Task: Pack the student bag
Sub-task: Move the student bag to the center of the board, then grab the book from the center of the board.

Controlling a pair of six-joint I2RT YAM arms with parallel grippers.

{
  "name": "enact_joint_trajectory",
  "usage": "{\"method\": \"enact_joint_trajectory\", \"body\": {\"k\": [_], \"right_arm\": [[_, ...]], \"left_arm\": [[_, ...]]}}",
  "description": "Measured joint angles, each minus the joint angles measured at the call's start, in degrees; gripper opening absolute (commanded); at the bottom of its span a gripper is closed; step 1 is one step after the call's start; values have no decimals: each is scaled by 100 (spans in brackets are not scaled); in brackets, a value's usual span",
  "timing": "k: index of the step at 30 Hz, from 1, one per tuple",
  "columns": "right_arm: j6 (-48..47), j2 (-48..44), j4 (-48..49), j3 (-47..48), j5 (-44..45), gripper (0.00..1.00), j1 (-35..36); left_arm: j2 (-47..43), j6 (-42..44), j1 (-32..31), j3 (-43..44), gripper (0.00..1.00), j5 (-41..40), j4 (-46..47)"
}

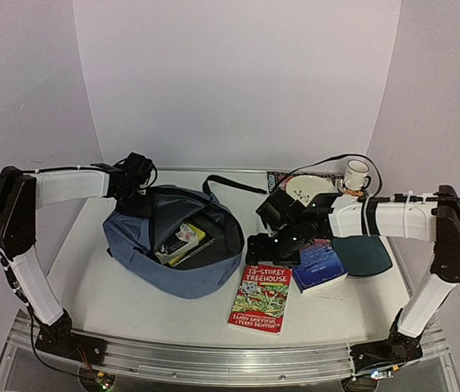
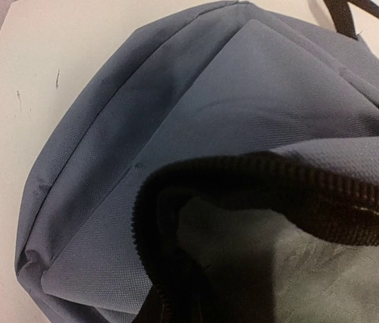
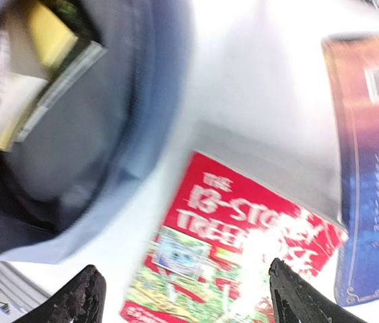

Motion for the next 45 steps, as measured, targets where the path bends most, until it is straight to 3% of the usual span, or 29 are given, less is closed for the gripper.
{"method": "enact_joint_trajectory", "body": {"k": [7,11,14,24,34,39,45], "right_arm": [[238,-61,-282,-531,192,87,-4],[350,-151,-321,-778,247,87,-33],[422,-181,-343,-892,243,88,-44],[476,-122,-323,-1008,175,87,-70],[463,525,-2,-876,-234,77,-92],[243,1257,42,46,-332,72,-101],[0,1781,-4,804,-402,72,-188]], "left_arm": [[354,282,341,85,15,-144,44],[358,442,693,177,24,-323,42],[358,542,896,216,39,-409,44],[90,708,1073,304,69,-243,-11],[-1438,640,1073,369,79,876,-175],[-1991,507,1071,402,81,1770,-321],[-2277,404,1064,402,81,2245,-533]]}}
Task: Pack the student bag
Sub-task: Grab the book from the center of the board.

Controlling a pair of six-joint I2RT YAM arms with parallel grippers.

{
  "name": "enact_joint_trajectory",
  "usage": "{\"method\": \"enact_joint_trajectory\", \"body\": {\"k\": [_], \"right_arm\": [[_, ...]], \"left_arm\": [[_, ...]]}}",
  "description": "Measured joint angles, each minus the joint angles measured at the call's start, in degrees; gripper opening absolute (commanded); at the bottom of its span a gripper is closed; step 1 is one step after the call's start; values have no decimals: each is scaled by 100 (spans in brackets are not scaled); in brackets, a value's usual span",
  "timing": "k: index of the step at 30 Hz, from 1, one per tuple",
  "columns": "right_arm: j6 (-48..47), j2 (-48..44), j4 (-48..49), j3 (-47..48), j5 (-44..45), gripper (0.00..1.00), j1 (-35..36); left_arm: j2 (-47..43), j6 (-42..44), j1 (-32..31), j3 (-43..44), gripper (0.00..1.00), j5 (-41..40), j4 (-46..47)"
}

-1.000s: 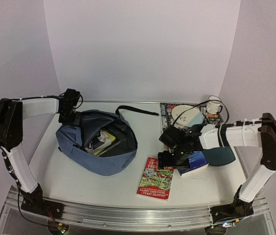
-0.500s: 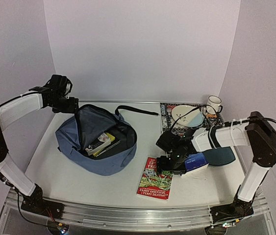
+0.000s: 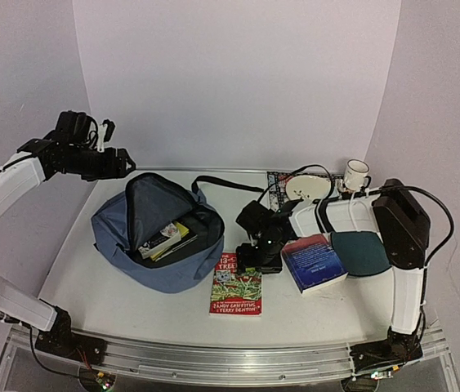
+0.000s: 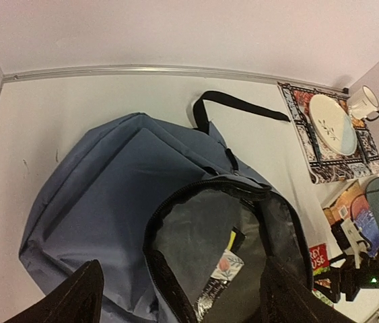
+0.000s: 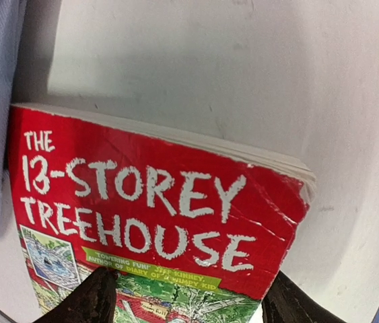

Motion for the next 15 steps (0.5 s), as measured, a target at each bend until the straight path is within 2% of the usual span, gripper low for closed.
{"method": "enact_joint_trajectory", "body": {"k": [4,9,15], "right_arm": [[-72,0,66,-7,-76,74,-107],[-72,-339,173,-474,-203,77,-201],[24,-669,407,-999,-400,76,-232]], "left_arm": [[-24,-227,-221,-4,80,374,-92],[-22,-774,-1453,-111,78,605,-79],[111,-1235,-2269,-369,77,597,-76]]}}
